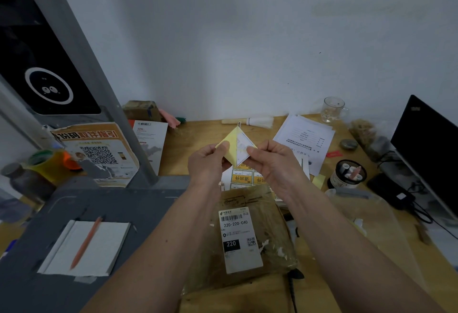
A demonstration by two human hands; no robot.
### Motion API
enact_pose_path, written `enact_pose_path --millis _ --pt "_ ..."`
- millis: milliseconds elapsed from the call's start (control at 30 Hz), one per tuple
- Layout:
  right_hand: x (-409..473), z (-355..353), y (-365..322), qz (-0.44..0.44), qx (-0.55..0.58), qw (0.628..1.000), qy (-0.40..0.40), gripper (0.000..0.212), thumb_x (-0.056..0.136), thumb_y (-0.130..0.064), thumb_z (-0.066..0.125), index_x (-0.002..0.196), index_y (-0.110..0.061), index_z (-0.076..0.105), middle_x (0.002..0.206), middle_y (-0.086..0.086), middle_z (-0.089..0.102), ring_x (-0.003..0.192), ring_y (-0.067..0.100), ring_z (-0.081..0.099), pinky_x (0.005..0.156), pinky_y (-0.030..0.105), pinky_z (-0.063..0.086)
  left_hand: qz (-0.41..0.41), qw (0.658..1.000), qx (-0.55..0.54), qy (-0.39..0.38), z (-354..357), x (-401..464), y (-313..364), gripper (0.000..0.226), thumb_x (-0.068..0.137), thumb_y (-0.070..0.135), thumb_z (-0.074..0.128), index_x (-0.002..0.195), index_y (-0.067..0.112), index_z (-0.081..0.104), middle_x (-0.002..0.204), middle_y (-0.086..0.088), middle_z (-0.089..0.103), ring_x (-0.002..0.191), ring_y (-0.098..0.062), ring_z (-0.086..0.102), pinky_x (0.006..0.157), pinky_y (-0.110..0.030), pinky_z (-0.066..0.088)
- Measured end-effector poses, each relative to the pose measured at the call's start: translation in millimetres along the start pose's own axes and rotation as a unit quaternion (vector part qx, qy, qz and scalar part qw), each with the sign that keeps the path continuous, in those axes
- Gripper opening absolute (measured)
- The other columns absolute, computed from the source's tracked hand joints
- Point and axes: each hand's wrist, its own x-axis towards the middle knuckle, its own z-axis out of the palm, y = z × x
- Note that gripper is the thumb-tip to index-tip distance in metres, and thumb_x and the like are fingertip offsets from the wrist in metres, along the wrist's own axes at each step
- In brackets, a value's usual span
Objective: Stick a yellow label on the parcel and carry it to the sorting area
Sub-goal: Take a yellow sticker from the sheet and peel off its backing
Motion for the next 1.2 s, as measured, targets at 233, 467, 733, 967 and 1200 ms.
enact_pose_path --millis 233,467,733,967,1200 --pt "-0.9 0.0 -1.7 0.003 -0.004 1.000 0.001 0.028 0.084 0.006 0.060 0.062 -0.005 0.047 0.075 0.014 0.067 0.080 0.025 0.070 0.069 0.025 0.058 0.003 1.000 -0.006 0.001 -2.2 -0.3 1.9 0.009 0.088 0.013 0.064 0.079 0.013 0.066 0.084 -0.006 0.071 0.071 -0.014 0.068 0.066 -0.025 0.059" --pt "-0.5 0.4 -1.9 0.009 0.001 1.000 -0.003 0.028 0.086 0.006 0.057 0.064 -0.006 0.045 0.080 0.017 0.066 0.082 0.026 0.069 0.069 0.026 0.060 -0.007 1.000 -0.007 0.002 -2.0 1.1 0.5 0.010 0.088 0.012 0.064 0.078 0.013 0.065 0.087 -0.008 0.071 0.075 -0.018 0.069 0.077 -0.034 0.059" --pt "-1.4 0.8 -1.7 0.015 0.018 1.000 -0.003 0.029 0.088 0.007 0.054 0.065 -0.008 0.043 0.090 0.023 0.065 0.087 0.028 0.069 0.071 0.028 0.061 -0.010 1.000 -0.002 0.004 -2.1 4.3 -0.9 0.014 0.090 0.013 0.061 0.076 0.011 0.062 0.085 -0.009 0.069 0.076 -0.019 0.067 0.077 -0.036 0.058" --pt "-3.6 -0.6 -2.8 0.022 0.045 0.999 0.002 0.031 0.088 0.008 0.053 0.065 -0.009 0.042 0.078 0.016 0.073 0.075 0.023 0.073 0.064 0.028 0.060 -0.012 1.000 0.007 0.012 -3.0 6.7 0.0 0.017 0.092 0.014 0.058 0.076 0.011 0.061 0.086 -0.009 0.069 0.085 -0.025 0.068 0.085 -0.044 0.057" --pt "-2.4 -1.9 -0.4 0.021 0.050 0.999 0.008 0.032 0.088 0.008 0.052 0.064 -0.009 0.041 0.080 0.017 0.071 0.075 0.024 0.073 0.066 0.029 0.061 -0.025 1.000 -0.001 0.004 -2.9 7.7 -2.4 0.016 0.093 0.014 0.057 0.078 0.011 0.059 0.087 -0.008 0.067 0.086 -0.024 0.067 0.087 -0.045 0.056"
